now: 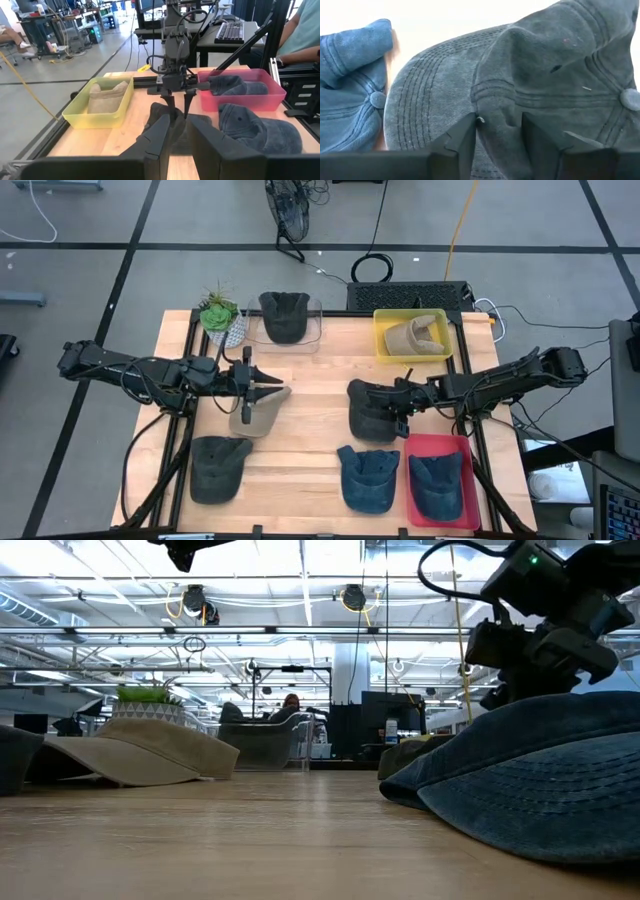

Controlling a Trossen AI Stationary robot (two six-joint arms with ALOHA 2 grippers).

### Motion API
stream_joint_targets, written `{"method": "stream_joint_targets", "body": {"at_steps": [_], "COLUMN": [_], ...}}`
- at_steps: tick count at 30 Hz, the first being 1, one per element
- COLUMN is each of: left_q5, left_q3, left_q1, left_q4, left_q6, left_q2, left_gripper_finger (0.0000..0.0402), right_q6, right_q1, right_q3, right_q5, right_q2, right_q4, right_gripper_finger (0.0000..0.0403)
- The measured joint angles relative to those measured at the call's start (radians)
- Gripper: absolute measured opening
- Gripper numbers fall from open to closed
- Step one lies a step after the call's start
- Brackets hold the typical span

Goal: Pick & Place hat
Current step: Put the right black cap into the transparent bin

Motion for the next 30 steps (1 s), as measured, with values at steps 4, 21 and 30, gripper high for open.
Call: {"method": "stream_joint_targets", "body": {"at_steps": [4, 21, 30], "left_q5": [0.000, -0.001, -0.068], "left_q3": [0.000, 0.000, 0.000], "left_q1": [0.000, 0.001, 0.005], "left_q4": [0.003, -0.001, 0.023], "left_q6": [0.000, 0.033, 0.161], "left_q2": [0.000, 0.000, 0.000], "left_gripper_finger": [0.0079, 0.0079, 0.0078], "right_q6": [-0.016, -0.112, -0.452], "right_q1": [0.000, 0.005, 0.036], "right_q3": [0.000, -0.002, 0.173], "right_q5": [0.000, 0.052, 0.227], "right_q2": [-0.003, 0.002, 0.109], "right_q4": [0.001, 0.178, 0.304], "right_gripper_finger": [0.0113, 0.0002, 0.0001]}}
